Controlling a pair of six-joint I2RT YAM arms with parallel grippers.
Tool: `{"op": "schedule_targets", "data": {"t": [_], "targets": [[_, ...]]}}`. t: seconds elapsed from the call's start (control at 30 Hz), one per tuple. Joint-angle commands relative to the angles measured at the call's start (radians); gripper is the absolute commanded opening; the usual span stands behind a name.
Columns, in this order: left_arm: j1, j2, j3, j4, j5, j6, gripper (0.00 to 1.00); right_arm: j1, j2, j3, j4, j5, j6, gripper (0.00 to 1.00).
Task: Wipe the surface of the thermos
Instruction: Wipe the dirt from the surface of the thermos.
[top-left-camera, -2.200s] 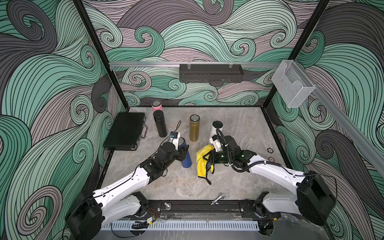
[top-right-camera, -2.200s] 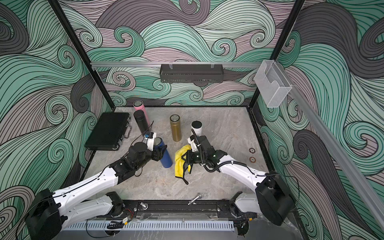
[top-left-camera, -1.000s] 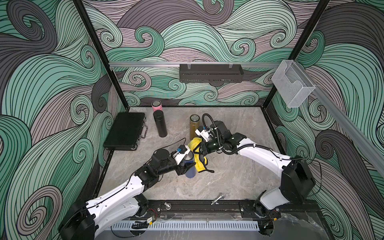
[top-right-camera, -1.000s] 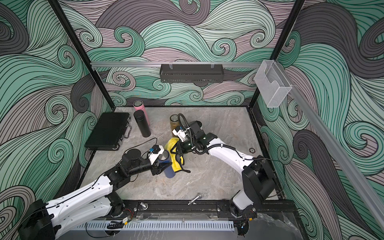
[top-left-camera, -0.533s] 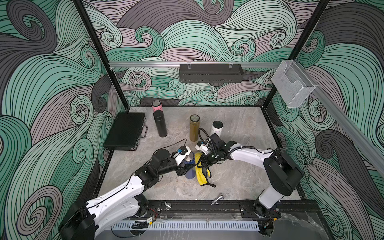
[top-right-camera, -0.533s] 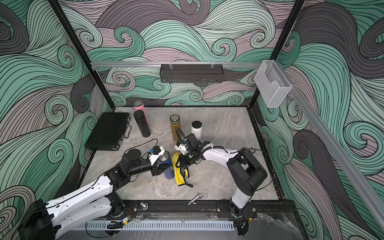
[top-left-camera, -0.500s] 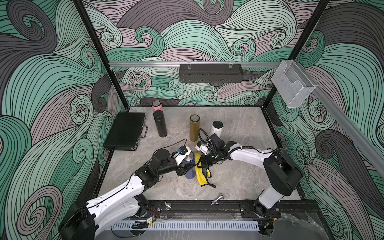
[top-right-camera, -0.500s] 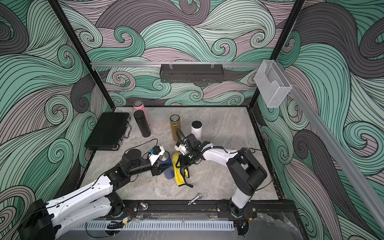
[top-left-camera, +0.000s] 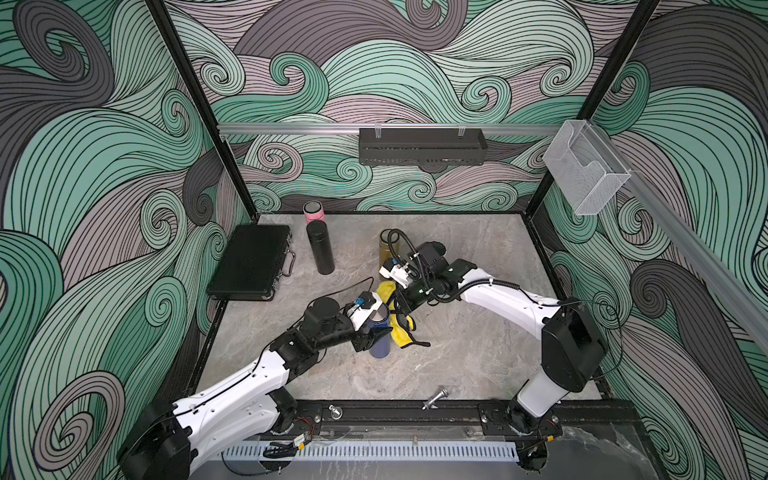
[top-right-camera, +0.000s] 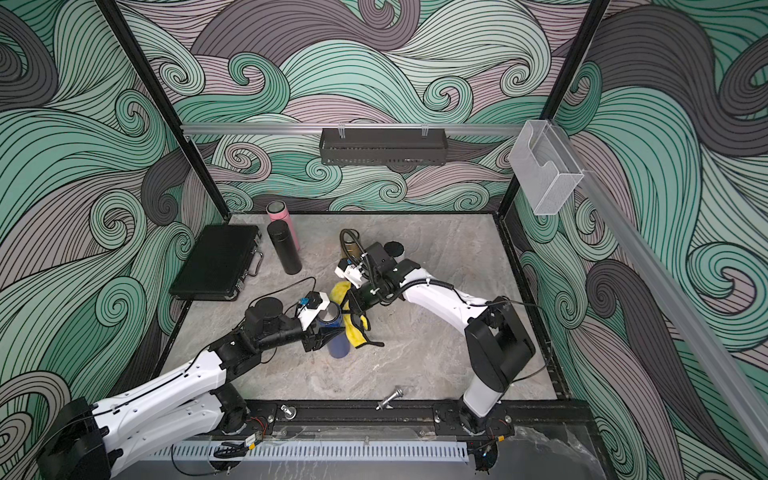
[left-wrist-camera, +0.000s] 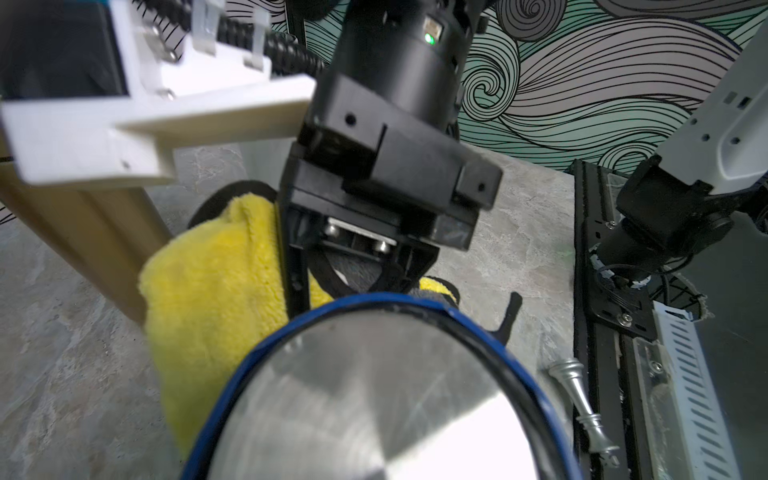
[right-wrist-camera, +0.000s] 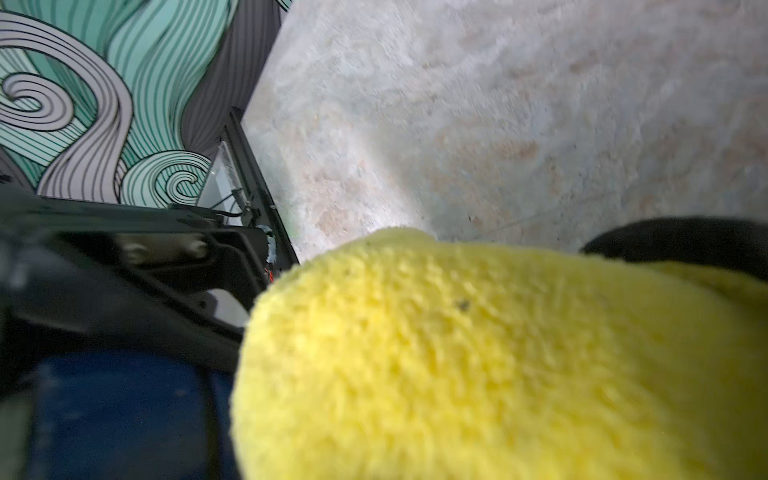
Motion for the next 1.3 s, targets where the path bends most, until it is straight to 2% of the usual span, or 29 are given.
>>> {"op": "schedule_targets", "data": {"t": [0.0, 0.23, 0.5, 0.63, 0.73, 0.83, 0.9, 0.97, 1.0, 1.07, 1.13, 1.2, 1.27], "targets": [[-0.005, 0.016, -0.022, -0.072, -0.036, -0.027, 0.0, 0.024, 0.006, -0.002, -0.004, -0.133, -0.019, 0.0], [-0.005, 0.05, -0.006, -0.068, -0.055, -0.048, 0.0, 0.058, -0.047, -0.195, 0.082, -0.034, 0.081, 0.0], [-0.005, 0.009, -0.003, -0.067, -0.127, -0.094, 0.0, 0.115, -0.149, -0.402, 0.253, 0.103, 0.22, 0.0], [-0.011, 0.003, 0.023, -0.087, -0.203, -0.152, 0.0, 0.155, -0.207, -0.429, 0.258, 0.243, 0.248, 0.0], [-0.028, 0.004, 0.062, -0.145, -0.324, -0.246, 0.0, 0.201, -0.274, -0.463, 0.278, 0.4, 0.274, 0.0], [-0.04, -0.006, 0.112, -0.239, -0.444, -0.359, 0.0, 0.253, -0.348, -0.517, 0.325, 0.571, 0.357, 0.0], [-0.048, -0.019, 0.134, -0.281, -0.486, -0.396, 0.0, 0.289, -0.398, -0.553, 0.342, 0.696, 0.422, 0.0], [-0.056, -0.018, 0.185, -0.379, -0.595, -0.479, 0.0, 0.34, -0.438, -0.573, 0.325, 0.88, 0.512, 0.0], [-0.059, -0.011, 0.216, -0.433, -0.639, -0.515, 0.0, 0.363, -0.448, -0.577, 0.32, 0.937, 0.54, 0.0], [-0.093, 0.007, 0.287, -0.552, -0.803, -0.64, 0.0, 0.42, -0.454, -0.564, 0.307, 1.049, 0.582, 0.0], [-0.12, 0.034, 0.359, -0.687, -0.943, -0.812, 0.0, 0.497, -0.447, -0.549, 0.33, 1.178, 0.574, 0.0], [-0.145, 0.071, 0.428, -0.777, -1.023, -0.934, 0.0, 0.567, -0.424, -0.53, 0.381, 1.304, 0.558, 0.0], [-0.171, 0.119, 0.498, -0.838, -1.085, -1.008, 0.0, 0.603, -0.393, -0.505, 0.46, 1.339, 0.513, 0.0]]}}
